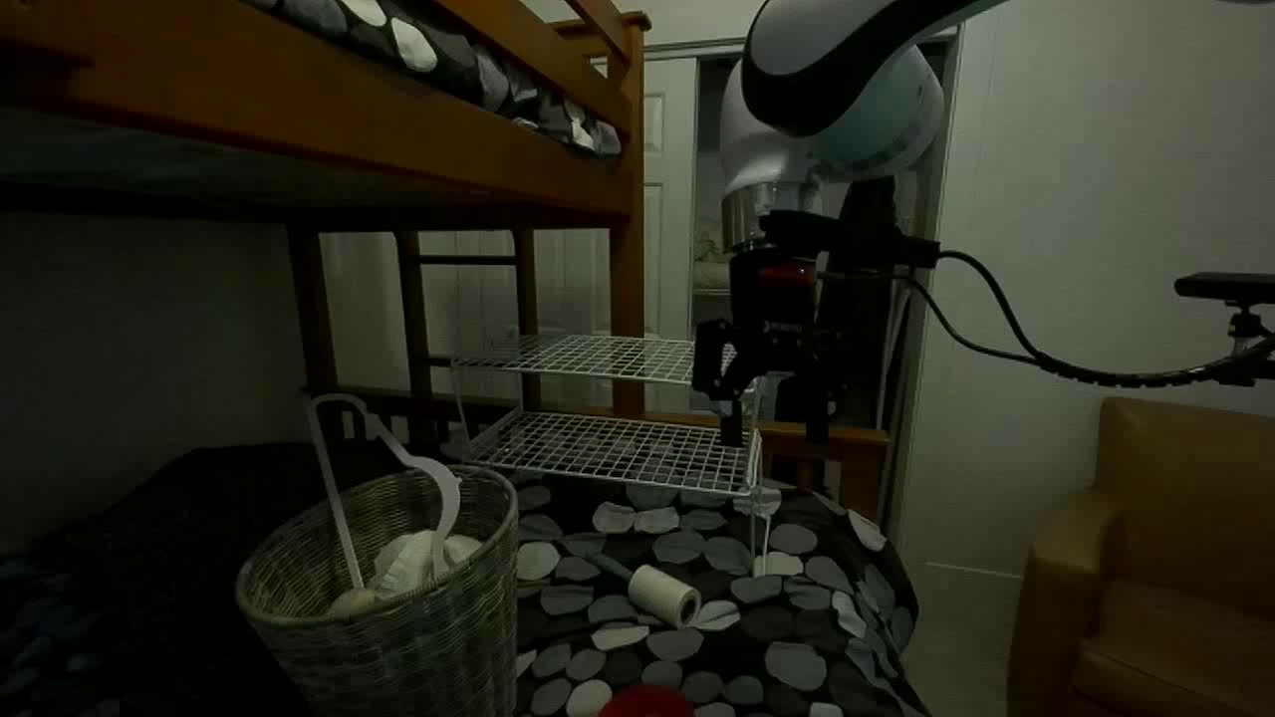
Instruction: Move the white clothes hanger from the basket to the bed
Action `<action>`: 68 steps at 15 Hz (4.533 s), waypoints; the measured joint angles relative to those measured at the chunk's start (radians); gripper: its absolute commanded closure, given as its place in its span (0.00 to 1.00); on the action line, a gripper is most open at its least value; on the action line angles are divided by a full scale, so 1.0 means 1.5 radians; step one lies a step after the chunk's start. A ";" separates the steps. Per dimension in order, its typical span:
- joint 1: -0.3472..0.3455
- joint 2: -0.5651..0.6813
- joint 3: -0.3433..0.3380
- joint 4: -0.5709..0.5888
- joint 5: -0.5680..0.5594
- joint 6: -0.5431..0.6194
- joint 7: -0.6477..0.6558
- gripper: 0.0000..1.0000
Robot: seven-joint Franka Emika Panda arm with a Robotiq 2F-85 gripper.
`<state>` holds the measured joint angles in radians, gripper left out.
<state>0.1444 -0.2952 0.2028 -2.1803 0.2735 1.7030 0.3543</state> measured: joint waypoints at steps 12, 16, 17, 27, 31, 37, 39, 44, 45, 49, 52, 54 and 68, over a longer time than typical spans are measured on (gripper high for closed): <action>-0.001 0.001 -0.001 0.000 -0.001 0.004 0.000 0.00; -0.027 0.006 -0.035 -0.046 -0.004 0.151 -0.064 0.00; -0.039 0.006 -0.054 -0.068 0.002 0.208 -0.085 0.00; -0.052 0.067 -0.128 -0.055 0.004 0.276 -0.353 0.00; -0.030 0.090 -0.103 0.005 -0.017 0.197 -0.380 0.00; -0.023 0.097 -0.091 0.012 -0.083 0.213 -0.464 0.00; -0.022 0.095 -0.090 0.015 -0.117 0.200 -0.515 0.00; -0.038 0.079 -0.125 0.029 -0.200 0.153 -0.700 0.00; -0.041 0.080 -0.128 0.035 -0.201 0.153 -0.709 0.00; -0.038 0.083 -0.123 0.036 -0.201 0.153 -0.705 0.00; -0.038 0.084 -0.123 0.036 -0.201 0.153 -0.704 0.00; -0.038 0.087 -0.117 0.040 -0.250 0.167 -0.710 0.00; -0.029 0.431 -0.097 0.348 -0.551 0.391 -0.853 0.00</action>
<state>0.1008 0.3514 0.0572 -1.6576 -0.5527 2.2892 -0.9246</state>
